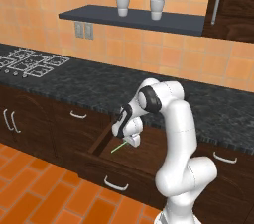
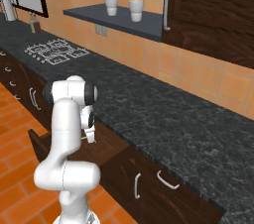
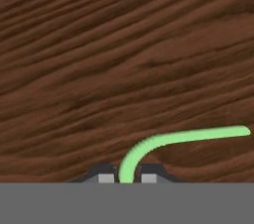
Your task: Take a straw from the drawer in front and place it inside the glass cup on the dining counter.
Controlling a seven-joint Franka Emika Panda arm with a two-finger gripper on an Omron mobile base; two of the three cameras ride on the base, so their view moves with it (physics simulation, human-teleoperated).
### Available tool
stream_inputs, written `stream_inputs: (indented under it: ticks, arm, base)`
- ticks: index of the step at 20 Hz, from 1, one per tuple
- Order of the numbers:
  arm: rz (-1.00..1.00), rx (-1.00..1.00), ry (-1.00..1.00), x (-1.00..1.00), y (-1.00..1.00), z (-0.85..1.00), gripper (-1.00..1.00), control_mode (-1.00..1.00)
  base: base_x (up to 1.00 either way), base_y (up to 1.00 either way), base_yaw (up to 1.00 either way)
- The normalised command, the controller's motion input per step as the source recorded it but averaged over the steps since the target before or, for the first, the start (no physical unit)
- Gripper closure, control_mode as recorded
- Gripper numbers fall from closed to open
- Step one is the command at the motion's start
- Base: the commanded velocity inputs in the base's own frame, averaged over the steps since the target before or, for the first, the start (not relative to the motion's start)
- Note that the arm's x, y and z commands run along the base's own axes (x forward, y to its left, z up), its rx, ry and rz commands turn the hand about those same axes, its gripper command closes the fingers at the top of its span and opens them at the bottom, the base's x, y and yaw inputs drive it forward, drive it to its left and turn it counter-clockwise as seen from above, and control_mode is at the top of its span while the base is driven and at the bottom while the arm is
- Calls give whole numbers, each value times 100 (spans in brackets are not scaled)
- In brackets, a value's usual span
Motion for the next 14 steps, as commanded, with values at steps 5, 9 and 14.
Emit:
stream_inputs:
  ticks: [5, 9, 14]
  arm:
    - [0, 0, 0, 0, 0, 0, 100, -100]
    - [0, 0, 0, 0, 0, -9, 100, -100]
    - [0, 1, -5, -11, 0, -33, 100, -100]
  base:
    - [0, 0, 0]
    - [0, 0, 0]
    - [0, 0, 0]
